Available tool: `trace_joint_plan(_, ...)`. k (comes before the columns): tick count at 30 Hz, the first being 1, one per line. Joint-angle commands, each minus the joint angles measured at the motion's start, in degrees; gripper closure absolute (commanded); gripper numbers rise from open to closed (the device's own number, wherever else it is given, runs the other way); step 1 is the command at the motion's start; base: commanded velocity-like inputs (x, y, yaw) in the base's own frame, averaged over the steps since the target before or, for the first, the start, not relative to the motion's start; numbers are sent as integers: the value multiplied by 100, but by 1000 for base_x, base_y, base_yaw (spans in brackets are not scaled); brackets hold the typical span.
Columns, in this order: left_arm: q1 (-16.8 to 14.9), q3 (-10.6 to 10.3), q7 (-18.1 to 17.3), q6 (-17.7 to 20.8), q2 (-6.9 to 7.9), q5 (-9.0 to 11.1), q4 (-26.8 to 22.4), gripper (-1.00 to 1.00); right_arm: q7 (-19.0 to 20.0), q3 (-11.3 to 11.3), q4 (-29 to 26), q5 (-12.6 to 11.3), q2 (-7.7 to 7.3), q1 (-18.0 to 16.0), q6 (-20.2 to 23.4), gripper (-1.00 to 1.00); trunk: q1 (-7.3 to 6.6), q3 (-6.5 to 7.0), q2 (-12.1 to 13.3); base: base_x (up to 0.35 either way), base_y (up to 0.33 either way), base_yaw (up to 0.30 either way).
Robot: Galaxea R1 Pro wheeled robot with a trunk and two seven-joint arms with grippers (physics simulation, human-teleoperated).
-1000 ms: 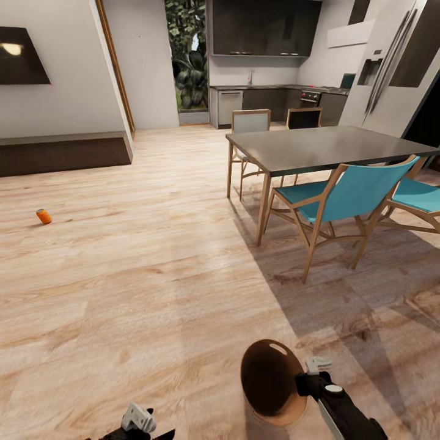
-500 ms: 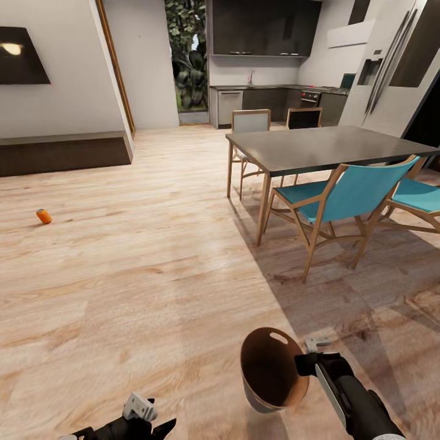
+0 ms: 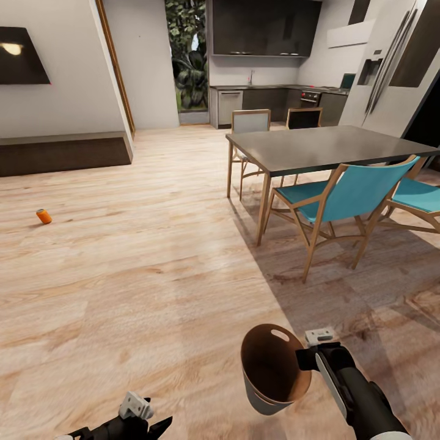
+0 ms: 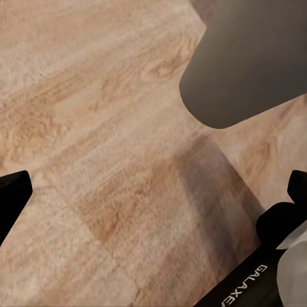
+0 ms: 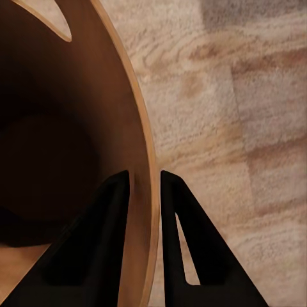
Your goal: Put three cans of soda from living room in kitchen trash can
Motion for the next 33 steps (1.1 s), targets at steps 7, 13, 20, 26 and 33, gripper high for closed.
trace_joint_plan(7, 1, 11, 5, -9, 27, 2, 165, -100, 25, -3, 15, -78, 0, 7, 5, 100, 0, 23, 0, 0, 0, 0)
trace_joint_plan(13, 3, 11, 5, -9, 27, 2, 165, -100, 29, -3, 15, -78, 0, 15, 6, 100, 0, 79, 0, 0, 0, 0)
trace_joint_plan(20, 1, 11, 5, -9, 27, 2, 165, -100, 30, -3, 15, -78, 0, 16, 5, 100, 0, 144, 0, 0, 0, 0)
trace_joint_plan(26, 2, 11, 5, -9, 27, 2, 165, -100, 30, -3, 15, -78, 0, 16, 8, 100, 0, 201, 0, 0, 0, 0)
trace_joint_plan(33, 2, 11, 4, -9, 27, 2, 165, -100, 30, -2, 9, -78, 0, 16, 11, 100, 0, 267, 0, 0, 0, 0)
